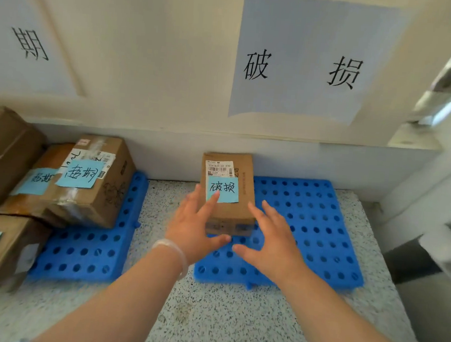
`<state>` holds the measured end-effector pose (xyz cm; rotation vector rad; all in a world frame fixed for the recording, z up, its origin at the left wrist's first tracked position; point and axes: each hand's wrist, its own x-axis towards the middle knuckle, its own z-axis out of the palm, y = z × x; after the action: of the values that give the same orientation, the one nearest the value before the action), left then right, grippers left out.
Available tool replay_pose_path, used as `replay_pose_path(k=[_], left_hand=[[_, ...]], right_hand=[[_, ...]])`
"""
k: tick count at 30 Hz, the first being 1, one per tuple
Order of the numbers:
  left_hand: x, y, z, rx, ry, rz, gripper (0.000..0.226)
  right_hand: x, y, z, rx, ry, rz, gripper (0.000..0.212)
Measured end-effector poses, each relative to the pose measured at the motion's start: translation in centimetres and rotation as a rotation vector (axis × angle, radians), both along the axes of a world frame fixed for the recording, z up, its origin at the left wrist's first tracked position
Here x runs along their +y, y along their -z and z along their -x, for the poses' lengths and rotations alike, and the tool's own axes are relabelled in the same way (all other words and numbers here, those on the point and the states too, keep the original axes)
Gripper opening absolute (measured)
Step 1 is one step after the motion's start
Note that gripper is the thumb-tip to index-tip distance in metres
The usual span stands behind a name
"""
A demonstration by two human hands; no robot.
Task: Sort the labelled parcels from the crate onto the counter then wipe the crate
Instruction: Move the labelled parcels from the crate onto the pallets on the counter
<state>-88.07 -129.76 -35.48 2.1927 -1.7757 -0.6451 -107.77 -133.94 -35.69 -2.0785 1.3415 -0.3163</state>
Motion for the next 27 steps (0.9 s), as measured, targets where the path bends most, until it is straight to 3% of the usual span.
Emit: replay_pose_path(k=[6, 18, 27], left_hand=[[7.7, -0.8, 5.8, -0.127, 0.248, 0.087, 0.098], [19.3, -5.0, 21.1, -0.113, 0.562, 0.228, 0.094], [25.4, -7.5, 37.5, -0.045, 0.936, 0.288, 0.090]], right_hand=[[10.6, -0.6, 5.0, 0.304, -0.074, 0.151, 0.098], [27.1, -5.3, 18.4, 0.349, 0.315, 0.195, 0.094], [38.0, -8.0, 31.5, 0.348, 0.654, 0.165, 0.087]])
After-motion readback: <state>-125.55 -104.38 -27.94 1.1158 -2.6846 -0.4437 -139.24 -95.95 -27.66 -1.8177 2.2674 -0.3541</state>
